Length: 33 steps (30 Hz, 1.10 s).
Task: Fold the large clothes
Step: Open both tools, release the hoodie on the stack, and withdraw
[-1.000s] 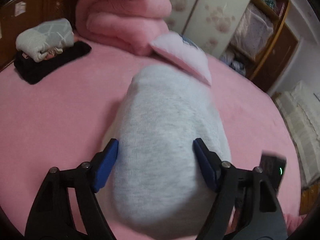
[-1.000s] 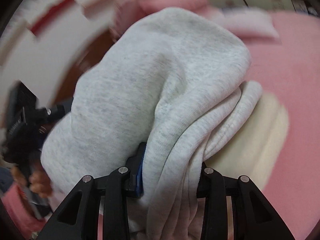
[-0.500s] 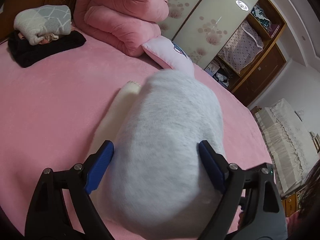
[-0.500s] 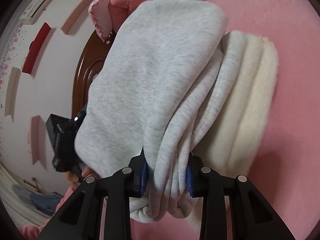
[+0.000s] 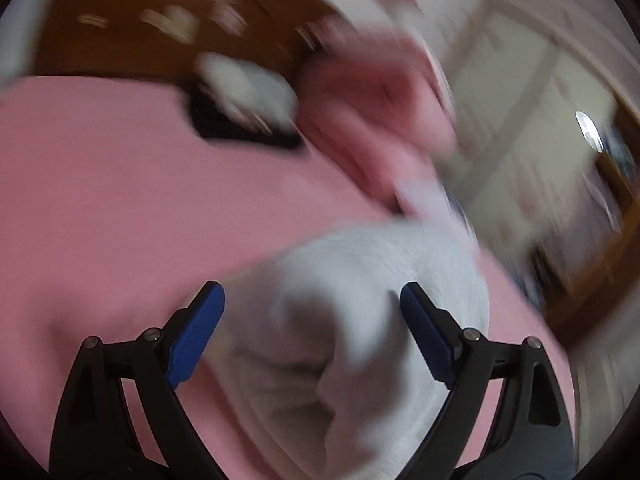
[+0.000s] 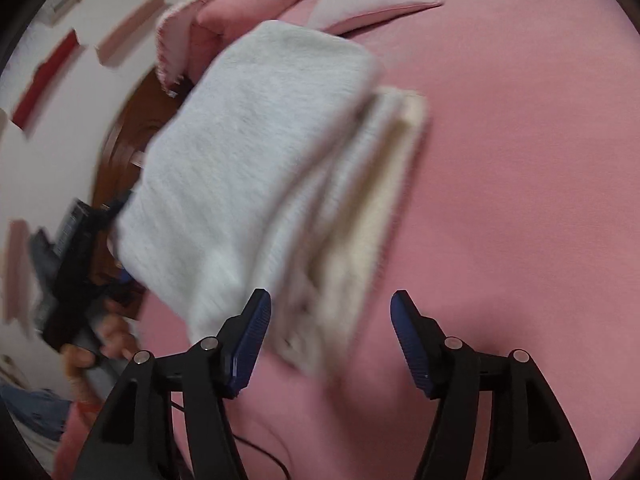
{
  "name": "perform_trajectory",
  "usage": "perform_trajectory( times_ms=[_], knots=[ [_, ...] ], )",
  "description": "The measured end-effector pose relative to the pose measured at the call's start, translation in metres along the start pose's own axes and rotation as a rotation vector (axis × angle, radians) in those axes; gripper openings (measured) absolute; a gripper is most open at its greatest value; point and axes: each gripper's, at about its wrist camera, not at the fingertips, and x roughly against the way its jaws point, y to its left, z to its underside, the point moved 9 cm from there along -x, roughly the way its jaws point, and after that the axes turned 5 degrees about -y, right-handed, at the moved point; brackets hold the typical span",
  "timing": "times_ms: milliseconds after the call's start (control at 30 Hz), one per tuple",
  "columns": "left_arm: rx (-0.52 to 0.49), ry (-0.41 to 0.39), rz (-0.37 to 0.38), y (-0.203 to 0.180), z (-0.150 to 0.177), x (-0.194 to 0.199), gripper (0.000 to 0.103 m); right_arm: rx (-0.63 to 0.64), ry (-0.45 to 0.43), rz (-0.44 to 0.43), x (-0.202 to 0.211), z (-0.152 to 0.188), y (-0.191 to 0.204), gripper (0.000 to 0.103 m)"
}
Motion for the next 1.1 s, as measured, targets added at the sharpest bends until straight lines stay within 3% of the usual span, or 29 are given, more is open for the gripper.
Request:
perform_trajectory(
  times_ms=[67, 100, 200, 333, 400, 533, 733, 833, 900, 967, 1033, 1100],
  knots=[
    [0.018, -0.105, -0.120, 0.009, 0.014, 0.043, 0.089, -0.022, 0.043, -0.025, 0.024, 0.023, -0.016, 0.063],
    [0.009, -0.092, -0.151, 0.012, 0.031, 0.063, 0.089, -0.042, 0.063, -0.007, 0.039, 0.038, -0.028, 0.063],
    [0.022, 0.039, -0.140, 0.021, 0.084, 0.100, 0.088, -0.091, 0.080, 0.097, 0.086, 0.073, -0.054, 0.064],
    [-0.082, 0.230, -0.170, 0.028, 0.156, 0.163, 0.088, -0.119, 0.063, 0.224, 0.167, 0.128, -0.096, 0.089],
    [-0.164, 0.289, -0.166, 0.027, 0.186, 0.209, 0.088, -0.123, 0.073, 0.278, 0.207, 0.158, -0.113, 0.093],
    [-0.332, 0.396, -0.108, 0.022, 0.250, 0.300, 0.088, -0.143, 0.151, 0.409, 0.287, 0.220, -0.163, 0.098],
    [-0.361, 0.579, -0.129, 0.022, 0.320, 0.431, 0.088, -0.102, 0.279, 0.521, 0.406, 0.313, -0.221, 0.102],
    [-0.446, 0.775, -0.173, 0.019, 0.362, 0.490, 0.088, -0.117, 0.293, 0.567, 0.467, 0.354, -0.244, 0.102],
    [-0.520, 0.864, -0.221, 0.018, 0.380, 0.526, 0.084, -0.104, 0.275, 0.608, 0.505, 0.375, -0.253, 0.102],
    [-0.551, 0.861, -0.219, 0.009, 0.379, 0.550, 0.083, -0.078, 0.282, 0.670, 0.539, 0.394, -0.260, 0.102],
    [-0.557, 0.854, -0.139, -0.015, 0.371, 0.575, 0.083, -0.112, 0.273, 0.709, 0.575, 0.413, -0.268, 0.102],
    [-0.605, 0.844, -0.045, -0.046, 0.359, 0.591, 0.083, -0.185, 0.228, 0.689, 0.604, 0.418, -0.273, 0.103]
  ],
)
